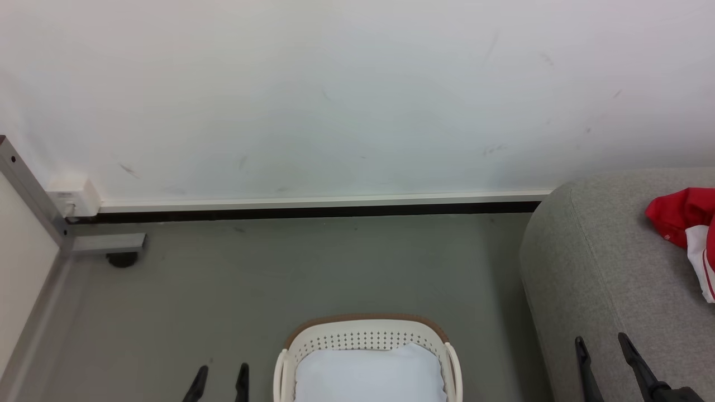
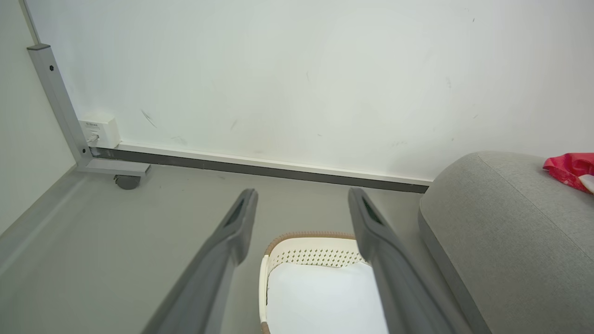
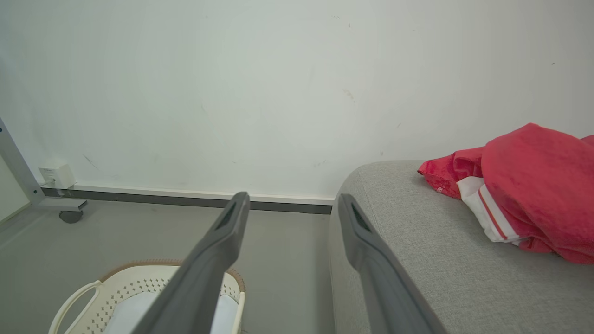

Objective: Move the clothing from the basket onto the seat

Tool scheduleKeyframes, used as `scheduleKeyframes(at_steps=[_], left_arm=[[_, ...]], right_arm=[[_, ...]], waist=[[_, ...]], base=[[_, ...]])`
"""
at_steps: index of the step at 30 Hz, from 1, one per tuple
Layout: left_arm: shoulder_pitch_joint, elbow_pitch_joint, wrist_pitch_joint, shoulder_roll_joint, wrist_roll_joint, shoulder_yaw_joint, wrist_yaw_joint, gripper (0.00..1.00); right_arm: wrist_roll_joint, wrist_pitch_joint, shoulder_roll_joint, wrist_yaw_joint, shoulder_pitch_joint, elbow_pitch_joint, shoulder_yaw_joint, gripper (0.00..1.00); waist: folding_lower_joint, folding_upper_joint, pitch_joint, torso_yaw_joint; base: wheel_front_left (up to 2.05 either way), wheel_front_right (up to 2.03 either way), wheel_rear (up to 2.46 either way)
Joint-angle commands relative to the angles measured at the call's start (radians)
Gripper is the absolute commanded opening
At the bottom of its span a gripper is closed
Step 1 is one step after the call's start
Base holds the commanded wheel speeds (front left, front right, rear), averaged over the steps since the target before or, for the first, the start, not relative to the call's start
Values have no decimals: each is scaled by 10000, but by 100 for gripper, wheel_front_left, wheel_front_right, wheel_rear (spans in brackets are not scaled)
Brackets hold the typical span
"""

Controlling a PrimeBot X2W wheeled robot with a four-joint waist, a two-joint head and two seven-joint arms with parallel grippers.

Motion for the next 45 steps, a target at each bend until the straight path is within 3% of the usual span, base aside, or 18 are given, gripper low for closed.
scheduleKeyframes(at_steps=[1,8,9,14,45], left_arm=[[58,22,-4,-8,158,78,-37,100],[15,-3,-4,-148,359,278,-288,100],[20,-23,-4,-162,364,280,-309,0],[65,367,26,-185,247,196,-302,0],[-741,305,1438,-220,-4972,1001,-531,0]], right_arm=[[-29,-3,-31,-22,-54,38,2,100],[77,-3,-31,-23,-21,91,53,100],[88,-1,-31,-23,-8,97,53,0],[114,28,84,2,122,447,68,0],[5708,1431,32,-4,-434,130,-304,0]], waist=[[0,0,1,-8],[0,0,-5,-56],[0,0,-9,-59],[0,0,-6,-59],[0,0,87,-13]], base=[[0,0,0],[0,0,0],[0,0,0],[0,0,0],[0,0,0]])
